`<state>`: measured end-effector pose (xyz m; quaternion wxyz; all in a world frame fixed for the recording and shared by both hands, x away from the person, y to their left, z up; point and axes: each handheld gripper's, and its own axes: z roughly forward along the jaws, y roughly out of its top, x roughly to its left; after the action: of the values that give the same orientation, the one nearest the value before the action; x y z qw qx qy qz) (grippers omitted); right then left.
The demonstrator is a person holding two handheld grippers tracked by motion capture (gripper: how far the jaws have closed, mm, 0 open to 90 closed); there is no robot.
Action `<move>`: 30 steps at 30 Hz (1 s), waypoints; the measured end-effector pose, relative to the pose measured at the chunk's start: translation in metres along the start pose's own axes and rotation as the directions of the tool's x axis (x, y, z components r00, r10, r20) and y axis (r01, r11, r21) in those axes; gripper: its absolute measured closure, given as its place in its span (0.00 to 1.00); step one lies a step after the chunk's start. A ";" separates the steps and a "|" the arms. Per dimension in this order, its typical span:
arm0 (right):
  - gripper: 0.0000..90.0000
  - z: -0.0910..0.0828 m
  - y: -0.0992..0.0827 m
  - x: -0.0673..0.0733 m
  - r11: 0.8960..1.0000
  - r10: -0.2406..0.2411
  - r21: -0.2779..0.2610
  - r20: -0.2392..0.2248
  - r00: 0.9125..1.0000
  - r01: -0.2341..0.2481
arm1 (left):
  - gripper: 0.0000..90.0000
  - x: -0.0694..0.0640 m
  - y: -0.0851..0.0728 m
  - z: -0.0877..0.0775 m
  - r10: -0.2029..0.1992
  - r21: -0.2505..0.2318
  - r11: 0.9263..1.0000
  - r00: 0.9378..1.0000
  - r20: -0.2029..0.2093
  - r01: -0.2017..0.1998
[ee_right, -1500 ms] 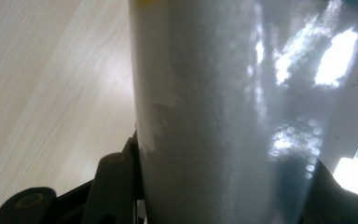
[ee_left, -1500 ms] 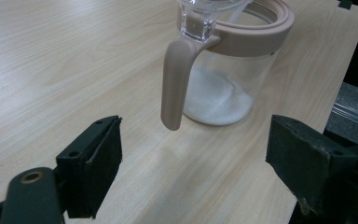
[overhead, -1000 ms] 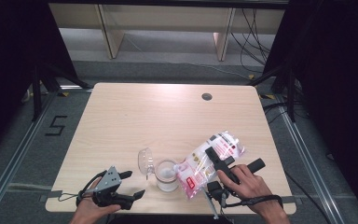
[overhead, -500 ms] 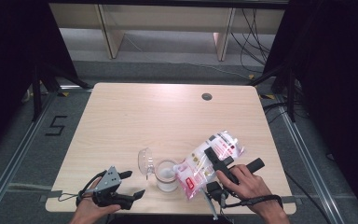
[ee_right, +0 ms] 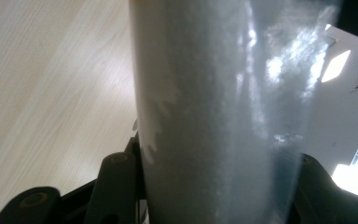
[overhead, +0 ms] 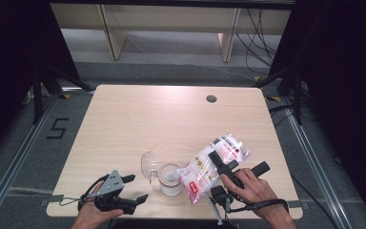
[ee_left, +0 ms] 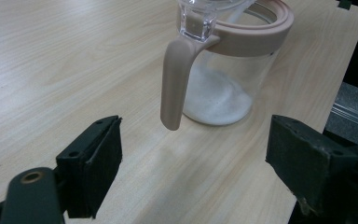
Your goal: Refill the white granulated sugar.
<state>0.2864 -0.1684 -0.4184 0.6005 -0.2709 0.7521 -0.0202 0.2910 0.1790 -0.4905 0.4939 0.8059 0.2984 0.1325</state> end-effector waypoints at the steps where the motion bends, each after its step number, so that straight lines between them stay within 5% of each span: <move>1: 0.63 0.000 0.000 -0.001 1.000 -0.010 -0.003 0.004 1.000 0.010 | 0.20 0.000 0.000 0.000 0.004 0.004 1.000 1.000 0.000 -0.004; 17: 0.64 0.000 0.000 0.001 1.000 0.002 -0.003 0.006 1.000 -0.002 | 0.20 0.000 0.000 0.000 0.001 0.003 1.000 1.000 -0.001 -0.001; 30: 0.66 0.000 0.001 -0.001 0.999 -0.032 -0.013 -0.002 0.999 0.032 | 0.20 0.001 0.000 -0.001 0.008 0.010 1.000 1.000 -0.001 -0.008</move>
<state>0.2860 -0.1674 -0.4181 0.5975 -0.2867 0.7484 -0.0254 0.2910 0.1801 -0.4896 0.4892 0.8095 0.2960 0.1337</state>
